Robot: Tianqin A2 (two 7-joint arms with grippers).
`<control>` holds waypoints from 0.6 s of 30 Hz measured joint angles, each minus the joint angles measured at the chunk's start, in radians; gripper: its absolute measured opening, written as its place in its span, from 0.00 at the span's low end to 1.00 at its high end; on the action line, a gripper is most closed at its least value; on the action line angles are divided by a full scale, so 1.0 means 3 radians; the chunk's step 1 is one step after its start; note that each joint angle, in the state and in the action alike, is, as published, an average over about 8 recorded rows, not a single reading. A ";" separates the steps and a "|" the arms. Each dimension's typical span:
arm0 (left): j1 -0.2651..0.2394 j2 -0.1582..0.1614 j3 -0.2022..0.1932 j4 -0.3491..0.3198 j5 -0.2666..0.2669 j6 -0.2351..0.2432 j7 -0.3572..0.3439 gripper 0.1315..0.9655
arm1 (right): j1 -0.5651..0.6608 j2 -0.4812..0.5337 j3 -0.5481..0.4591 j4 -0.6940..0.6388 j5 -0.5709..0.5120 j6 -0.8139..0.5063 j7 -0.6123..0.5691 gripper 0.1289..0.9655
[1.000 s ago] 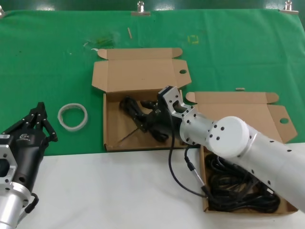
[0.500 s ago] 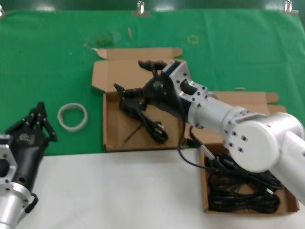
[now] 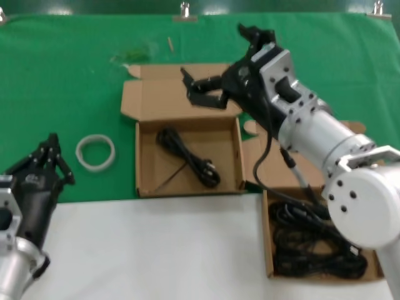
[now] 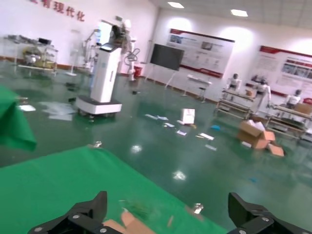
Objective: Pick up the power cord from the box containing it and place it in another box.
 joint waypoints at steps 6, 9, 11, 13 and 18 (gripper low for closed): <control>0.0000 0.0000 0.0000 0.0000 0.0000 0.0000 0.0000 0.03 | -0.0075 0.0043 0.0022 -0.0032 0.0253 0.0121 -0.0150 0.88; 0.0000 0.0000 0.0000 0.0000 0.0000 0.0000 0.0000 0.03 | -0.0131 0.0063 0.0050 -0.0046 0.0398 0.0187 -0.0256 0.88; 0.0000 0.0000 0.0000 0.0000 0.0000 0.0000 0.0000 0.03 | -0.0172 0.0074 0.0072 -0.0054 0.0499 0.0232 -0.0333 0.90; 0.0000 0.0000 0.0000 0.0000 0.0000 0.0000 0.0000 0.04 | -0.0213 0.0086 0.0094 -0.0062 0.0602 0.0278 -0.0412 0.93; 0.0000 0.0000 0.0000 0.0000 -0.0001 0.0000 0.0000 0.10 | -0.0320 0.0115 0.0152 -0.0083 0.0865 0.0396 -0.0613 0.98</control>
